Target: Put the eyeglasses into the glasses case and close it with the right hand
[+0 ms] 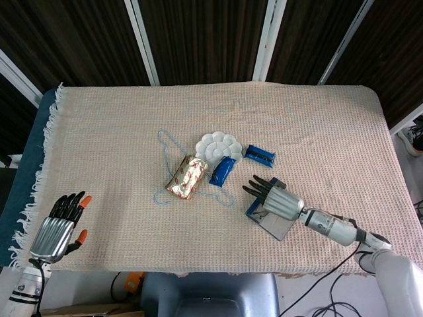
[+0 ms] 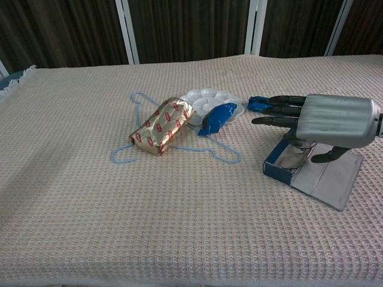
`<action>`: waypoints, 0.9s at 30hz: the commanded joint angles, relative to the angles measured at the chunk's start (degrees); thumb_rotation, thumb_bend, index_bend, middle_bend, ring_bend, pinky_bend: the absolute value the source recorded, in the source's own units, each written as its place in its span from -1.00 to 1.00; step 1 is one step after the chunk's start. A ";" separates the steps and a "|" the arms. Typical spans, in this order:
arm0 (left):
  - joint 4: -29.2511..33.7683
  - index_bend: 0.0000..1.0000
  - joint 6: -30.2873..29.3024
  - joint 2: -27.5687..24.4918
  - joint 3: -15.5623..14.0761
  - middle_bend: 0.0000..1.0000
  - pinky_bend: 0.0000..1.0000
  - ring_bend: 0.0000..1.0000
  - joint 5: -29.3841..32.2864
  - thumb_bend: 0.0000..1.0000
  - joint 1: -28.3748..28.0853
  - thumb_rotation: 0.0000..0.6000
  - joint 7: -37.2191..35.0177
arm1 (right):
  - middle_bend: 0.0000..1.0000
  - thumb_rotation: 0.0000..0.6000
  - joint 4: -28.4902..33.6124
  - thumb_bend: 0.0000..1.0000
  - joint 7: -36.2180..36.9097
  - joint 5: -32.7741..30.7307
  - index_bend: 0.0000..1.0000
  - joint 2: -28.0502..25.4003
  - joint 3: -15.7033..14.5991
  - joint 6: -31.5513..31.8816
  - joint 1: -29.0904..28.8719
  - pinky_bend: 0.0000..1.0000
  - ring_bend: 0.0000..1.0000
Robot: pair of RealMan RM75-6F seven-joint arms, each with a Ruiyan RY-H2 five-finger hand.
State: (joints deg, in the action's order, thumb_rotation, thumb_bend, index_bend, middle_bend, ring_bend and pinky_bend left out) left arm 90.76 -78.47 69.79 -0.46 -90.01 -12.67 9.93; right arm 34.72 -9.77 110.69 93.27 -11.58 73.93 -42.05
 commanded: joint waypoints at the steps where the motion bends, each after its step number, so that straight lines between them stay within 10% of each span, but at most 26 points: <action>1: 0.07 -1.00 0.10 -0.05 -0.13 -1.00 -0.82 -1.00 -0.13 -0.24 -0.05 1.00 0.05 | -0.87 1.00 0.45 -0.42 0.57 -0.33 -0.20 -0.02 0.18 0.27 0.13 -1.00 -1.00; 14: 0.25 -1.00 0.02 -0.29 -0.32 -1.00 -0.81 -1.00 -0.37 -0.24 0.01 1.00 -0.35 | -0.89 1.00 3.75 -0.53 2.75 -1.15 -0.25 -3.78 1.06 8.90 3.47 -1.00 -1.00; 27: 0.27 -1.00 0.81 0.08 -0.24 -1.00 -0.81 -1.00 0.03 -0.24 -0.35 1.00 0.50 | -0.96 1.00 5.18 -0.65 -0.39 -1.97 -0.43 -3.24 1.90 0.94 0.46 -1.00 -1.00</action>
State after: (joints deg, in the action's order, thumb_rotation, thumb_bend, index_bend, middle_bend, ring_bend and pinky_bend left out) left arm 91.03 -77.67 69.87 -0.71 -89.99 -13.01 10.42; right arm 40.10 -9.59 108.65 89.75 -9.64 75.43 -41.28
